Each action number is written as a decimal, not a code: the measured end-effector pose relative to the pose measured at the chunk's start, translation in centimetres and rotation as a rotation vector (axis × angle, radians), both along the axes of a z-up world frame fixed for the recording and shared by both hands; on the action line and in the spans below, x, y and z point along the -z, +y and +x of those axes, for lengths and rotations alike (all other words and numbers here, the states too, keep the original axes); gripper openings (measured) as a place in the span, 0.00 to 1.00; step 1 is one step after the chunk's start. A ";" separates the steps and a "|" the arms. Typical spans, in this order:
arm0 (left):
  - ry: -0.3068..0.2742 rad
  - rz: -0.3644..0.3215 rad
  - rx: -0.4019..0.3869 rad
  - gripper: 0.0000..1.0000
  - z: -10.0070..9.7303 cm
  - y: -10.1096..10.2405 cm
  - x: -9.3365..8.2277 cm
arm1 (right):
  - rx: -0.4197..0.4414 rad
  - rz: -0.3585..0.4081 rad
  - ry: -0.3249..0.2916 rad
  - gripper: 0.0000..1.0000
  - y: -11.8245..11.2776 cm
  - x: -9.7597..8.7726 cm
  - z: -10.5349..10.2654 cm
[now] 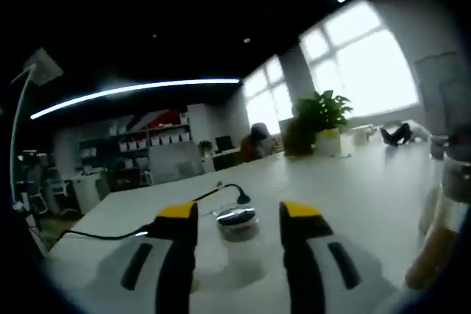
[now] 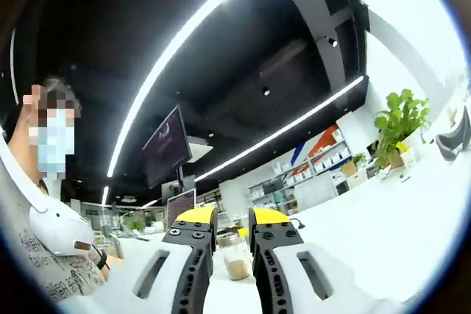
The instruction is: Rotate the seasoning bottle until the label or dispensing opening points toward the visible target arrow and the bottle remains upright within the marked orientation range
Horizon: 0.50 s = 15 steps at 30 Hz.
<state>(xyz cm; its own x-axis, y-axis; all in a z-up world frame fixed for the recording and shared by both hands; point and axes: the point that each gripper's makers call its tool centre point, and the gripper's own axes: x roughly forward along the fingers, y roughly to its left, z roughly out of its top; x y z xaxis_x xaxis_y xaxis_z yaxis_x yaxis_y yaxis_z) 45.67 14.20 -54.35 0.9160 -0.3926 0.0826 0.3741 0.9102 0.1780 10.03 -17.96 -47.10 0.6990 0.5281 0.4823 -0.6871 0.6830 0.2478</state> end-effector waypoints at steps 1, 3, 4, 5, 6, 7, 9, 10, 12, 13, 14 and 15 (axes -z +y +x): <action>-0.003 -0.003 0.003 0.46 0.3 -0.2 -0.1 | 0.024 0.015 -0.010 0.16 -0.5 -0.3 -0.4; 0.018 -0.017 0.016 0.46 0.9 -0.7 0.3 | 0.060 0.039 -0.018 0.16 -1.1 -0.6 -1.1; 0.032 -0.018 0.012 0.46 1.3 -0.9 0.7 | 0.079 0.052 -0.024 0.15 -1.4 -0.8 -1.5; 0.043 -0.014 0.003 0.46 1.7 -0.9 1.0 | 0.091 0.061 -0.030 0.15 -1.6 -0.9 -2.0; 0.052 -0.015 -0.003 0.46 2.2 -0.9 1.4 | 0.101 0.066 -0.033 0.15 -1.7 -1.0 -2.4; 0.058 -0.024 -0.004 0.45 2.3 -0.8 1.7 | 0.113 0.069 -0.036 0.14 -1.9 -1.0 -2.7; 0.058 -0.070 -0.004 0.45 2.7 -0.7 1.8 | 0.136 0.071 -0.040 0.14 -2.0 -1.1 -3.2; 0.057 -0.079 -0.006 0.44 2.3 -0.8 2.1 | 0.140 0.072 -0.040 0.13 -2.0 -1.1 -3.2; 0.059 -0.055 -0.013 0.39 2.3 -0.8 2.3 | 0.141 0.074 -0.041 0.13 -2.0 -1.2 -3.2; 0.053 -0.032 -0.017 0.37 2.2 -0.8 2.3 | 0.137 0.075 -0.044 0.13 -2.0 -1.3 -3.2; 0.040 -0.013 -0.015 0.36 2.2 -0.8 2.1 | 0.128 0.077 -0.051 0.13 -1.9 -1.5 -3.2; 0.039 -0.004 -0.020 0.35 2.3 -0.8 2.1 | 0.115 0.082 -0.058 0.13 -1.7 -1.6 -3.2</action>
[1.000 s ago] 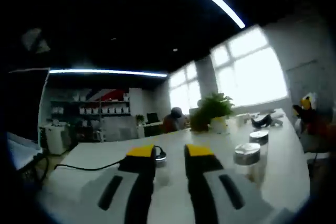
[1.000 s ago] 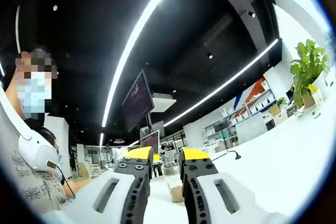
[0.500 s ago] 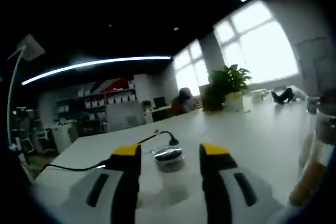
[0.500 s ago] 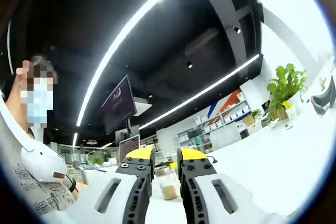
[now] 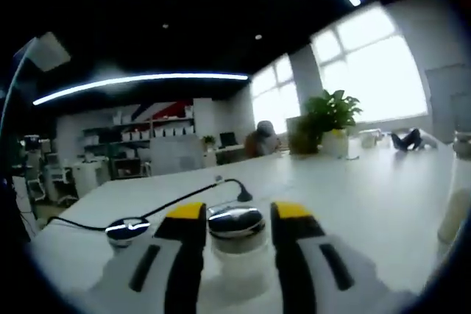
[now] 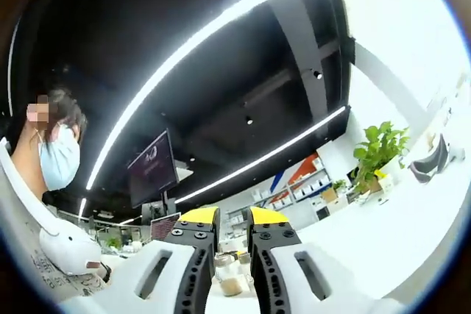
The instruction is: Rotate the seasoning bottle until the label or dispensing opening points toward the visible target arrow and the bottle remains upright within the marked orientation range
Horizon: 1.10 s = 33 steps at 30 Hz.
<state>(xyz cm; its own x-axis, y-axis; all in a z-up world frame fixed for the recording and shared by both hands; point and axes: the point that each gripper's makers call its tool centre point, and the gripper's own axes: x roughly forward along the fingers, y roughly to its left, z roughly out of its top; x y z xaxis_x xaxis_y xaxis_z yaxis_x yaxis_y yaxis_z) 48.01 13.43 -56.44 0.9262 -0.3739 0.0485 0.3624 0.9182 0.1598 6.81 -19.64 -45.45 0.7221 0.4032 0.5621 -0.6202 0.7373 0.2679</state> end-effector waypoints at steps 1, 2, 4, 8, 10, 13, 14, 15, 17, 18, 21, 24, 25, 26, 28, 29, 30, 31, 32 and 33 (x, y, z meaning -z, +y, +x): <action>-0.001 0.002 -0.003 0.35 0.2 0.0 0.0 | -0.010 0.006 -0.003 0.13 0.1 -0.1 0.0; 0.006 0.009 -0.005 0.35 0.5 0.0 0.2 | -0.020 0.008 -0.004 0.13 0.2 -0.1 0.0; 0.022 -0.002 -0.011 0.35 0.7 0.0 0.2 | -0.038 -0.002 -0.010 0.13 0.5 -0.2 -0.1; 0.034 -0.004 -0.017 0.35 0.4 0.1 0.2 | -0.025 -0.030 -0.017 0.12 -0.2 -0.1 -0.3; 0.050 -0.011 -0.009 0.34 0.1 0.2 0.1 | -0.005 -0.043 -0.028 0.08 -1.0 -0.2 -0.6; 0.087 -0.022 -0.011 0.34 -0.3 0.4 0.0 | 0.008 -0.020 -0.036 0.08 -2.3 -0.3 -0.9; 0.093 -0.023 0.014 0.33 -0.5 0.0 0.2 | 0.006 -0.006 -0.039 0.08 -2.5 -0.3 -0.9; 0.090 -0.019 0.023 0.33 -0.7 -0.1 0.1 | 0.000 0.007 -0.038 0.08 -2.6 -0.2 -0.9; 0.104 -0.015 0.023 0.33 -1.3 -0.5 0.1 | -0.017 0.021 -0.029 0.07 -2.5 0.2 -0.8; 0.112 -0.016 0.028 0.33 -1.6 -0.7 0.2 | -0.021 0.019 -0.026 0.06 -2.4 0.3 -0.7; 0.092 0.011 0.052 0.33 -2.9 -1.3 -0.3 | -0.028 0.012 -0.028 0.06 -2.2 0.2 -0.4; 0.089 0.012 0.067 0.33 -4.3 -1.3 -0.8 | -0.054 0.005 -0.033 0.06 -1.7 -0.3 -0.1; 0.092 -0.008 0.076 0.33 -4.8 -1.2 -1.0 | -0.065 -0.002 -0.038 0.06 -1.4 -0.5 -0.1; 0.096 -0.030 0.085 0.33 -5.3 -1.1 -1.1 | -0.075 -0.010 -0.044 0.06 -1.1 -0.7 0.0; 0.104 -0.049 0.097 0.33 -6.7 -1.0 -1.2 | -0.091 -0.028 -0.056 0.06 -0.5 -1.1 0.1; 0.106 -0.050 0.106 0.33 -7.1 -0.5 -1.2 | -0.102 -0.036 -0.061 0.06 -0.2 -1.2 0.2; 0.104 -0.047 0.112 0.33 -7.8 -0.4 -1.2 | -0.113 -0.045 -0.064 0.06 0.1 -1.3 0.2; 0.103 -0.046 0.116 0.33 -8.3 -0.2 -1.3 | -0.122 -0.052 -0.069 0.06 0.3 -1.3 0.3; 0.100 -0.046 0.128 0.33 -9.1 -0.1 -1.5 | -0.132 -0.056 -0.073 0.06 0.5 -1.4 0.3; 0.096 -0.051 0.141 0.33 -9.9 0.1 -1.7 | -0.145 -0.057 -0.077 0.06 0.7 -1.5 0.4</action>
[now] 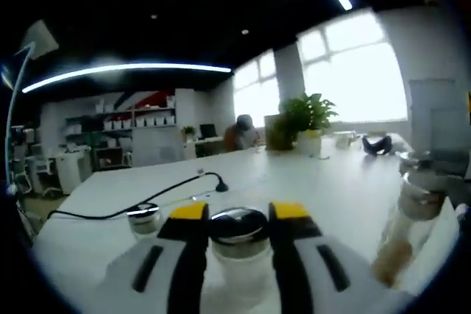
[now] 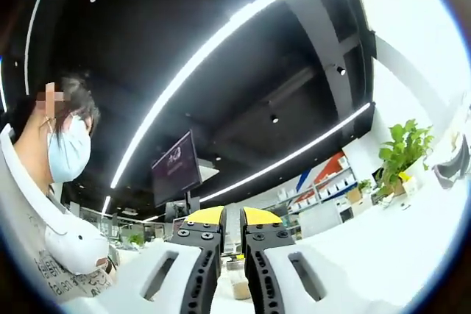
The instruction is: Rotate the seasoning bottle until the label or dispensing opening points toward the visible target arrow and the bottle remains upright within the marked orientation range
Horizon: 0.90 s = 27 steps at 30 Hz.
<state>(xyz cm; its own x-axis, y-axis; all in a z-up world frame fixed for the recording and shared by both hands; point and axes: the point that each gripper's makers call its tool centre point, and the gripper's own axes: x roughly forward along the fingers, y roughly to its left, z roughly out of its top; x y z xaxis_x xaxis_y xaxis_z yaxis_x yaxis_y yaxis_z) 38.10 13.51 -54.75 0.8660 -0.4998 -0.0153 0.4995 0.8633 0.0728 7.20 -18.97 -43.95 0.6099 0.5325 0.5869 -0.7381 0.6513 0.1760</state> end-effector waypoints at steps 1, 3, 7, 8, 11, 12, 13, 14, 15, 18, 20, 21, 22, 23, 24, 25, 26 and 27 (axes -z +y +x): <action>-0.001 -0.007 0.008 0.33 -0.9 0.1 -0.2 | -0.013 0.000 -0.004 0.06 0.1 -0.1 0.1; -0.007 -0.005 0.025 0.33 -1.9 0.8 -0.6 | -0.037 -0.001 -0.008 0.06 0.4 -0.2 0.2; -0.013 0.015 0.081 0.33 -4.6 1.0 -0.7 | -0.078 -0.010 -0.019 0.06 1.2 -0.4 0.4; -0.013 0.020 0.093 0.33 -5.3 0.9 -0.6 | -0.085 -0.010 -0.021 0.06 1.3 -0.4 0.4; -0.010 0.037 0.121 0.33 -7.6 0.7 0.5 | -0.103 -0.008 -0.030 0.06 1.6 -0.5 0.4; -0.010 0.031 0.129 0.33 -8.1 0.6 0.7 | -0.108 -0.007 -0.034 0.06 1.7 -0.6 0.5; -0.002 0.028 0.144 0.33 -8.6 0.3 1.0 | -0.111 -0.008 -0.039 0.06 1.7 -0.7 0.5; 0.008 0.027 0.151 0.33 -9.3 0.1 1.3 | -0.108 -0.010 -0.046 0.06 1.7 -0.8 0.5; 0.008 0.025 0.154 0.33 -9.6 0.0 1.5 | -0.100 -0.014 -0.053 0.06 1.8 -0.9 0.7; -0.007 0.026 0.157 0.33 -10.8 -0.2 1.6 | -0.109 -0.041 -0.052 0.06 2.2 -0.8 0.9; -0.018 0.020 0.154 0.33 -11.1 -0.2 1.5 | -0.139 -0.038 -0.064 0.06 2.6 -1.1 0.6; -0.018 0.024 0.153 0.33 -11.0 -0.2 1.6 | -0.146 -0.041 -0.068 0.06 2.6 -1.1 0.6; -0.015 0.030 0.145 0.33 -11.0 -0.2 1.7 | -0.151 -0.053 -0.072 0.06 2.7 -1.0 0.7; -0.012 0.052 0.125 0.33 -10.7 0.1 2.1 | -0.156 -0.071 -0.067 0.06 2.8 -0.8 0.9; -0.017 0.058 0.105 0.33 -10.5 0.3 2.2 | -0.156 -0.081 -0.062 0.06 2.7 -0.7 1.1; -0.016 0.064 0.105 0.33 -10.2 0.2 2.2 | -0.156 -0.090 -0.058 0.06 2.7 -0.6 1.4; -0.017 0.063 0.102 0.33 -10.1 0.2 2.1 | -0.158 -0.095 -0.054 0.06 2.7 -0.5 1.5; -0.017 0.064 0.101 0.33 -9.8 0.1 2.2 | -0.161 -0.098 -0.053 0.06 2.6 -0.5 1.5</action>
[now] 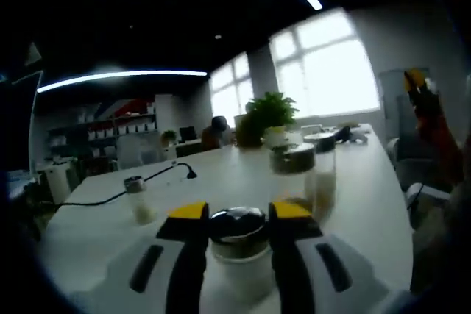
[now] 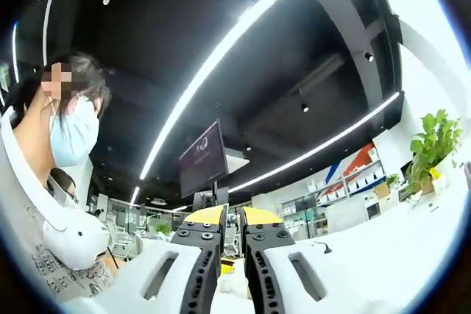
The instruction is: Rotate the seasoning bottle until the label or dispensing opening points toward the visible target arrow and the bottle remains upright within the marked orientation range
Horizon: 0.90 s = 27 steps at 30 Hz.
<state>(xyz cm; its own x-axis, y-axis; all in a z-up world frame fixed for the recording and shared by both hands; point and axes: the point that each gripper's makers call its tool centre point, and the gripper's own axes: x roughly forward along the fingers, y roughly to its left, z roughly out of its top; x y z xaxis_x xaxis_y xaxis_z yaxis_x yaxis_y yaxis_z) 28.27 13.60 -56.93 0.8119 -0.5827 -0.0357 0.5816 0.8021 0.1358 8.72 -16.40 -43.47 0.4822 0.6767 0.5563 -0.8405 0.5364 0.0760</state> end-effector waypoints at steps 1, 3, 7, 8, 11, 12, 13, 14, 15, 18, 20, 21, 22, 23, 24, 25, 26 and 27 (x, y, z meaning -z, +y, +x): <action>-0.007 -0.003 0.007 0.33 0.0 -0.3 -0.1 | -0.003 -0.001 -0.001 0.06 0.0 0.0 -0.1; -0.005 -0.012 0.013 0.33 0.2 -0.7 -0.1 | -0.005 0.002 -0.002 0.06 -0.3 0.1 -0.1; -0.002 -0.014 0.025 0.34 0.1 -1.3 -0.1 | 0.000 0.013 0.020 0.06 -1.2 0.7 0.4; 0.001 -0.014 0.029 0.34 0.1 -1.4 -0.1 | -0.001 0.018 0.029 0.06 -1.4 0.8 0.6; -0.007 -0.007 0.042 0.34 -0.1 -1.4 -0.1 | 0.000 0.028 0.039 0.06 -1.6 0.9 0.7; -0.007 -0.005 0.046 0.34 0.0 -1.4 -0.1 | 0.003 0.029 0.037 0.06 -1.6 0.9 0.7; -0.012 0.001 0.057 0.34 -0.2 -1.4 -0.1 | 0.005 0.030 0.034 0.06 -1.7 0.8 0.7; -0.007 -0.001 0.065 0.34 -0.1 -1.4 -0.2 | 0.004 0.031 0.030 0.06 -1.6 0.7 0.6; -0.004 -0.001 0.068 0.34 -0.3 -1.4 -0.2 | 0.004 0.035 0.027 0.06 -1.7 0.6 0.6; 0.016 -0.018 0.036 0.34 -0.8 -1.1 -0.5 | 0.002 0.042 0.025 0.06 -1.7 0.5 0.5; -0.015 -0.042 -0.004 0.39 -1.2 -0.8 -1.3 | -0.004 0.045 0.032 0.06 -1.7 0.7 0.5; -0.012 -0.046 -0.021 0.43 -1.5 -0.7 -1.3 | -0.004 0.044 0.036 0.06 -1.6 0.8 0.5; -0.012 -0.046 -0.036 0.48 -1.6 -0.7 -1.1 | -0.004 0.042 0.039 0.06 -1.6 0.9 0.5; -0.008 -0.045 -0.055 0.49 -1.9 -0.6 -0.9 | -0.003 0.042 0.041 0.06 -1.6 1.0 0.5; -0.006 -0.049 -0.071 0.49 -1.9 -0.4 -0.6 | -0.003 0.045 0.043 0.06 -1.6 1.1 0.4; -0.002 -0.051 -0.081 0.48 -1.9 -0.3 -0.4 | -0.004 0.047 0.044 0.06 -1.7 1.1 0.4; 0.009 -0.056 -0.090 0.45 -1.8 -0.2 -0.1 | -0.004 0.048 0.044 0.06 -1.7 1.2 0.3; 0.021 -0.046 -0.069 0.39 -1.8 -0.4 0.3 | -0.001 0.048 0.044 0.06 -1.8 1.2 0.3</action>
